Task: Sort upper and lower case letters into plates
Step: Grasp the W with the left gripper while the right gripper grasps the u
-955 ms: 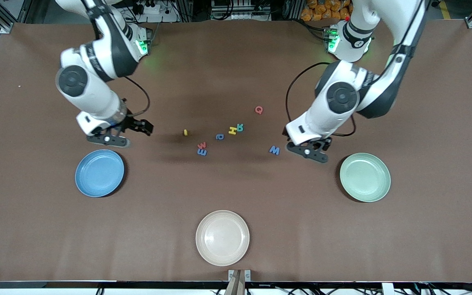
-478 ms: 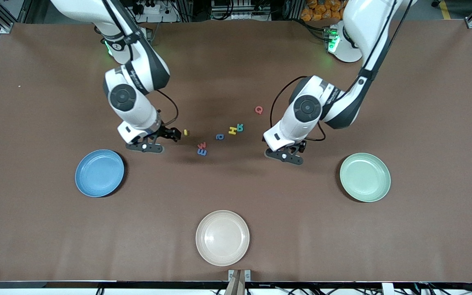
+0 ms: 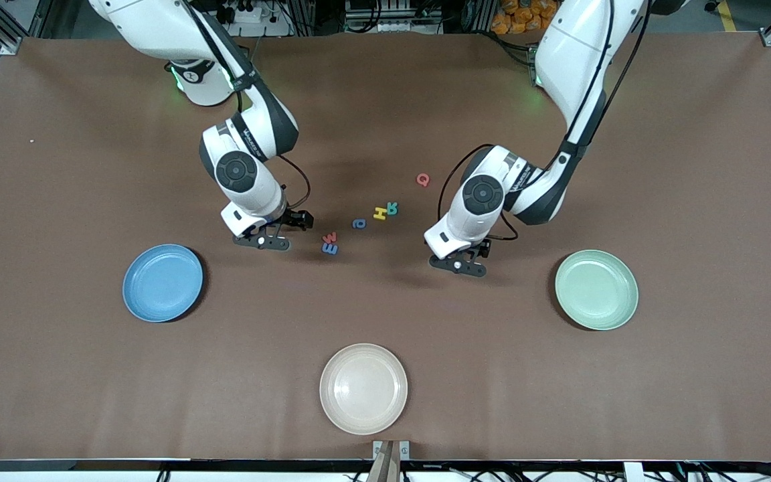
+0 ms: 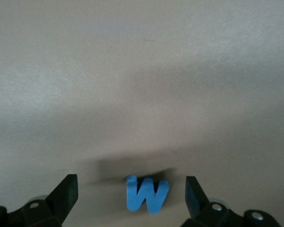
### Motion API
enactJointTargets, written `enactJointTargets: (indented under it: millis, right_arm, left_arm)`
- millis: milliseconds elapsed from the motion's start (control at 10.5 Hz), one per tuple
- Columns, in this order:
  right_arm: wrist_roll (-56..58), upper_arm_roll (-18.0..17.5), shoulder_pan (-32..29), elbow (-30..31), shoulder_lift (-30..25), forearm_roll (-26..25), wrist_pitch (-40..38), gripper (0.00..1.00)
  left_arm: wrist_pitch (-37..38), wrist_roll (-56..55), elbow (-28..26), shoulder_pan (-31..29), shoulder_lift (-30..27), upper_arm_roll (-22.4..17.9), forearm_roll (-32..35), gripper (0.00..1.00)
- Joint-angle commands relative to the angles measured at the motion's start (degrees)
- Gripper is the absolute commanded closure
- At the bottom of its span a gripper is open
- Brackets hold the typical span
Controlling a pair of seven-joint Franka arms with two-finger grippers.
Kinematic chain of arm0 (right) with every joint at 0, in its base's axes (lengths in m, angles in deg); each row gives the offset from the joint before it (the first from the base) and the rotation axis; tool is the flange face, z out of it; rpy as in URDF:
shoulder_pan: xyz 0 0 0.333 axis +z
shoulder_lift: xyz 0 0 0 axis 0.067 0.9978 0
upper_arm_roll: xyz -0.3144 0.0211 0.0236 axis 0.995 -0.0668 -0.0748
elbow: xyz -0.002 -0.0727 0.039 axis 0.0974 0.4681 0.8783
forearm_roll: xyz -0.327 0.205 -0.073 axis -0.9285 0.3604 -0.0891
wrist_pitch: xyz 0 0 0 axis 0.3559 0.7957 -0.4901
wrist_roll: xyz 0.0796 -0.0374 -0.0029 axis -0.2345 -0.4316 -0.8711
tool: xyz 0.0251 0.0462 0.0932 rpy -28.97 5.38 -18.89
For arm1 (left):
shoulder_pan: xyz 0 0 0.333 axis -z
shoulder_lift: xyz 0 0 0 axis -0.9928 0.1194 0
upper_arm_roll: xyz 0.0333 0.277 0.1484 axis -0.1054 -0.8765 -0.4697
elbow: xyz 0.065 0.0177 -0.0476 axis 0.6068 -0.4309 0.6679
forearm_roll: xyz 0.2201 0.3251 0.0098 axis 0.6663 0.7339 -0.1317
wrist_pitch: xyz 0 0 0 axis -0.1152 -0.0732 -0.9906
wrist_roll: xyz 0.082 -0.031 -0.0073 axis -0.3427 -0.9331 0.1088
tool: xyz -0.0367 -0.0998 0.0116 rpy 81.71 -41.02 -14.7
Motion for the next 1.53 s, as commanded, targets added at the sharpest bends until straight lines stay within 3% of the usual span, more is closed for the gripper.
enactJointTargets:
  millis: [0, 287, 860, 955, 1146, 1433]
  right_arm:
    - [-1.3, 0.3, 1.0, 4.2, -0.5, 0.4, 5.1, 0.00]
    - [-4.0, 0.2, 2.4, 4.2, 0.5, 0.5, 5.7, 0.00]
    - [-7.7, 0.3, 4.9, 4.5, 4.0, 0.5, 11.3, 0.00]
    - [-7.7, 0.3, 5.2, 4.5, 4.2, 0.5, 11.4, 0.00]
    - [-8.0, 0.3, 5.2, 4.5, 4.1, 0.5, 11.3, 0.00]
    - [-8.8, 0.3, 5.1, 4.5, 3.2, 0.5, 10.5, 0.00]
  left_arm:
    - [-1.2, -3.6, 0.8, 2.2, 0.9, -1.5, 1.7, 0.00]
    - [-1.2, -4.3, 0.4, 2.6, 0.9, -1.5, 1.7, 0.00]
    - [-1.1, -4.3, -3.5, 2.5, -1.3, -1.4, 2.9, 0.23]
    - [-1.1, -4.3, -3.8, 2.5, -1.5, -1.3, 2.9, 0.40]
    - [-1.1, -6.4, -3.8, 2.5, -1.5, -1.2, 2.9, 0.96]
    - [-0.9, -6.5, -3.3, 1.6, -2.4, -1.4, 2.8, 1.00]
